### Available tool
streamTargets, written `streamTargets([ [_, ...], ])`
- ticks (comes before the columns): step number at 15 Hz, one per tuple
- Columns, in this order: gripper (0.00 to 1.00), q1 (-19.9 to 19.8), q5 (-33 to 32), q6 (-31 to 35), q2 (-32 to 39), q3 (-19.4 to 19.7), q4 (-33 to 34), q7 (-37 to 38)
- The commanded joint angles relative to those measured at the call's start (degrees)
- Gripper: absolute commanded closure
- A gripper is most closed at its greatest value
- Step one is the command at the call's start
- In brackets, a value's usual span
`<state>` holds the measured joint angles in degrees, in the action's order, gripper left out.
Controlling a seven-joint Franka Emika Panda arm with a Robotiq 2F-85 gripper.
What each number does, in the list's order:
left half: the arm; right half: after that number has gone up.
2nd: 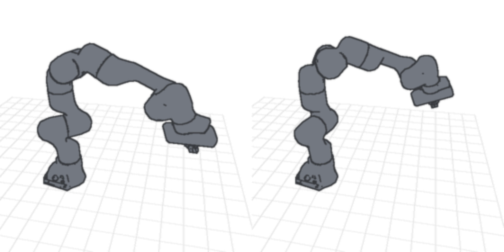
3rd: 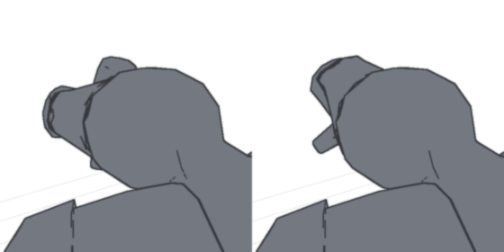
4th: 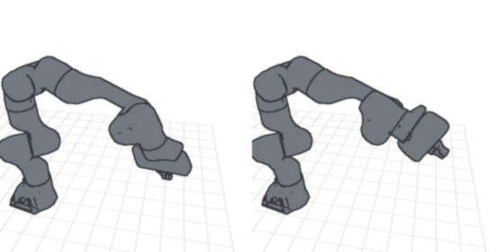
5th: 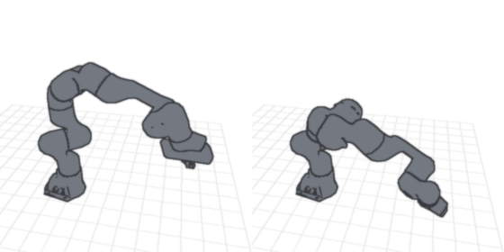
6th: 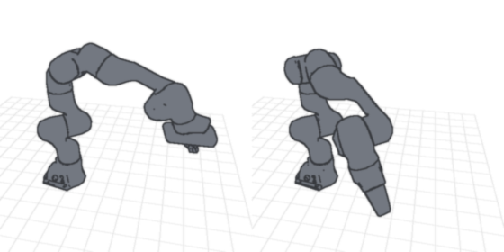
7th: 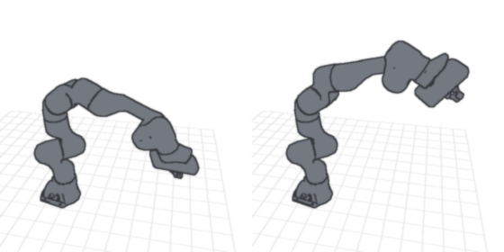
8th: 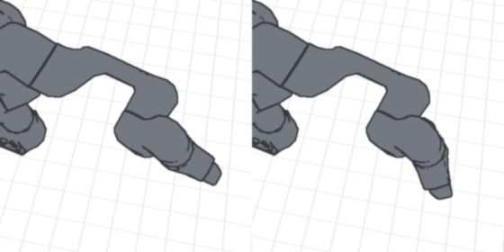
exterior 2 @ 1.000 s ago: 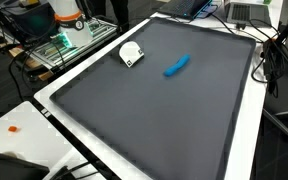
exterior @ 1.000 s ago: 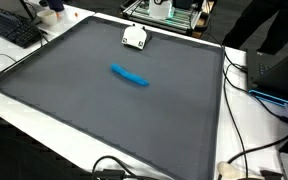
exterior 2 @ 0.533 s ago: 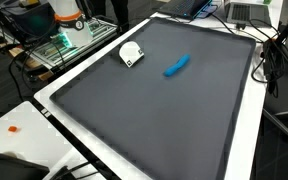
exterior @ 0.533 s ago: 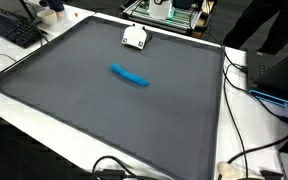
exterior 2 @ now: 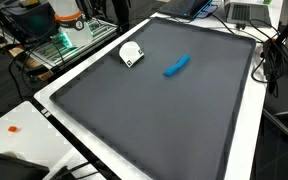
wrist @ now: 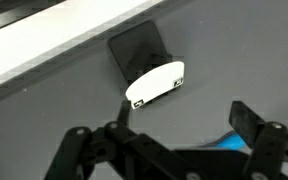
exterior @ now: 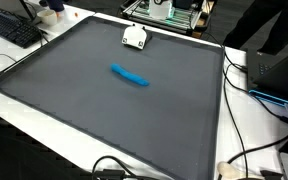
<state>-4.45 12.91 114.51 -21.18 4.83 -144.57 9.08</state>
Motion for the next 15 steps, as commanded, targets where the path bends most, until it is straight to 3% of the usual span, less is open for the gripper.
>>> streamTargets([
  [1,0.0,-0.35,2.01,-0.11,0.74,-0.35,-0.43,1.05],
  [6,0.0,-0.08,2.87,-0.53,1.91,-0.74,-0.26,2.3],
  [15,0.0,0.16,12.05,3.78,4.76,-4.37,-6.46,22.25],
])
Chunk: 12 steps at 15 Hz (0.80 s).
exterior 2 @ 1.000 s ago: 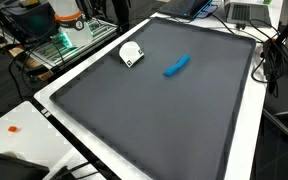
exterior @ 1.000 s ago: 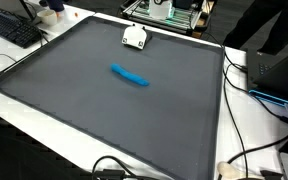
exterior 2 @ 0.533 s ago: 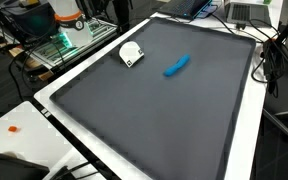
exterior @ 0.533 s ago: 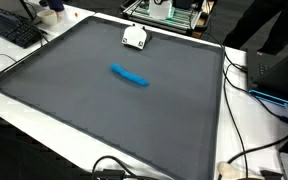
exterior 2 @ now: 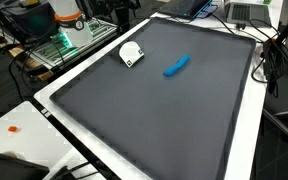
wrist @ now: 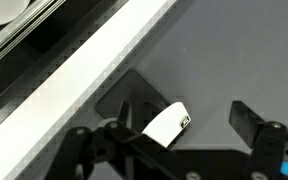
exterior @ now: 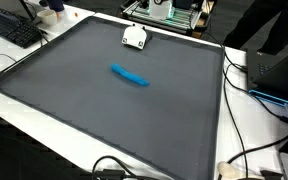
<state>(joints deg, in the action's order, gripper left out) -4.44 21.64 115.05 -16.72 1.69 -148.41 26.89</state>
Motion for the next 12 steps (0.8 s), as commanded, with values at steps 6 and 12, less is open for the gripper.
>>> streamTargets([
  [6,0.0,1.3,8.85,11.09,3.56,-2.68,-5.6,8.77],
  [12,0.0,2.46,9.7,17.49,7.53,-3.07,-6.56,10.53],
])
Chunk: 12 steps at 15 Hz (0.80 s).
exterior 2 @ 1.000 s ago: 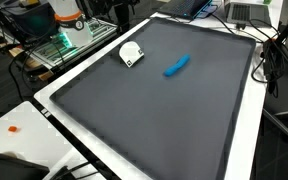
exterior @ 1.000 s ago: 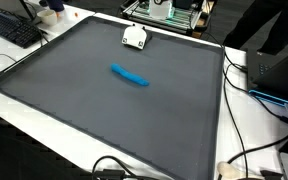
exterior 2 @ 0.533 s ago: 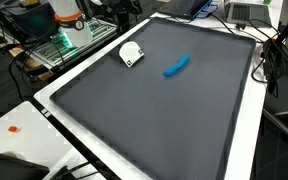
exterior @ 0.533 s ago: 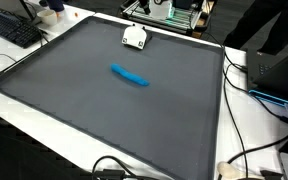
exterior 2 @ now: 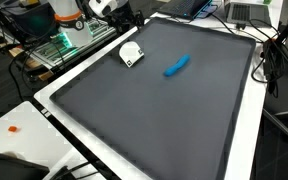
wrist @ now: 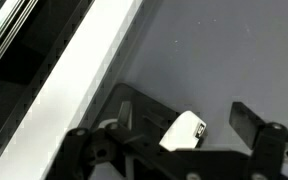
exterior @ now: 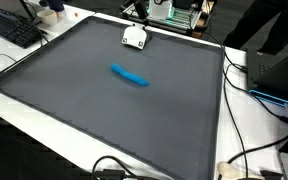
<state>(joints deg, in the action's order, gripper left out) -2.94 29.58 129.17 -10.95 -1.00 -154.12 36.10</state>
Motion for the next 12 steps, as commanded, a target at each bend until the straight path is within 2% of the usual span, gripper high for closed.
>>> streamTargets([
  [1,0.0,1.19,1.78,4.6,2.49,-0.51,-0.92,1.83],
  [12,0.0,2.93,0.61,15.67,7.11,-0.86,-1.17,6.29],
])
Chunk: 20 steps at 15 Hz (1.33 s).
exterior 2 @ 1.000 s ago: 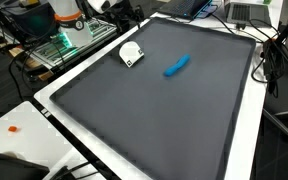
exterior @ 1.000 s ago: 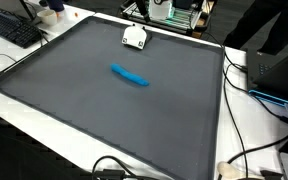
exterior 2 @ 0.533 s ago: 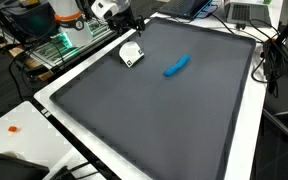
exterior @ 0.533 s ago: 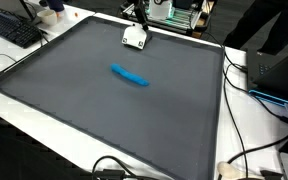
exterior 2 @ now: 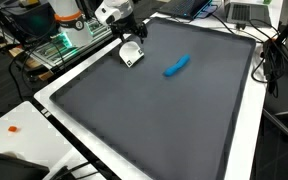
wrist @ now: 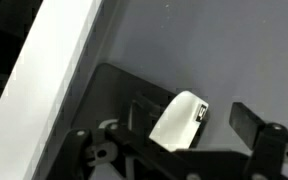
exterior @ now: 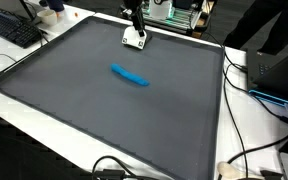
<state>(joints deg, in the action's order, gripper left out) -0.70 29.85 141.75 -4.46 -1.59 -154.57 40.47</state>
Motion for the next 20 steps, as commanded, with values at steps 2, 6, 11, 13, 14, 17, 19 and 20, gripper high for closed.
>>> streamTargets([
  [2,0.0,0.73,-0.21,4.46,0.82,-0.31,-0.87,3.01],
  [6,0.0,0.69,-1.11,6.55,1.01,-0.2,-1.07,4.71],
  [11,0.0,0.79,-1.23,8.66,1.74,-0.24,-1.25,6.07],
  [13,0.01,0.82,-1.2,9.38,2.0,-0.22,-1.3,6.46],
  [14,0.03,0.83,-1.1,9.7,2.19,-0.18,-1.28,6.48],
  [17,0.07,0.92,-1.22,10.34,2.65,-0.22,-1.3,6.95],
  [19,0.1,1.02,-1.24,10.87,3.09,-0.23,-1.25,7.38],
  [20,0.14,1.08,-1.27,11.02,3.27,-0.22,-1.23,7.51],
])
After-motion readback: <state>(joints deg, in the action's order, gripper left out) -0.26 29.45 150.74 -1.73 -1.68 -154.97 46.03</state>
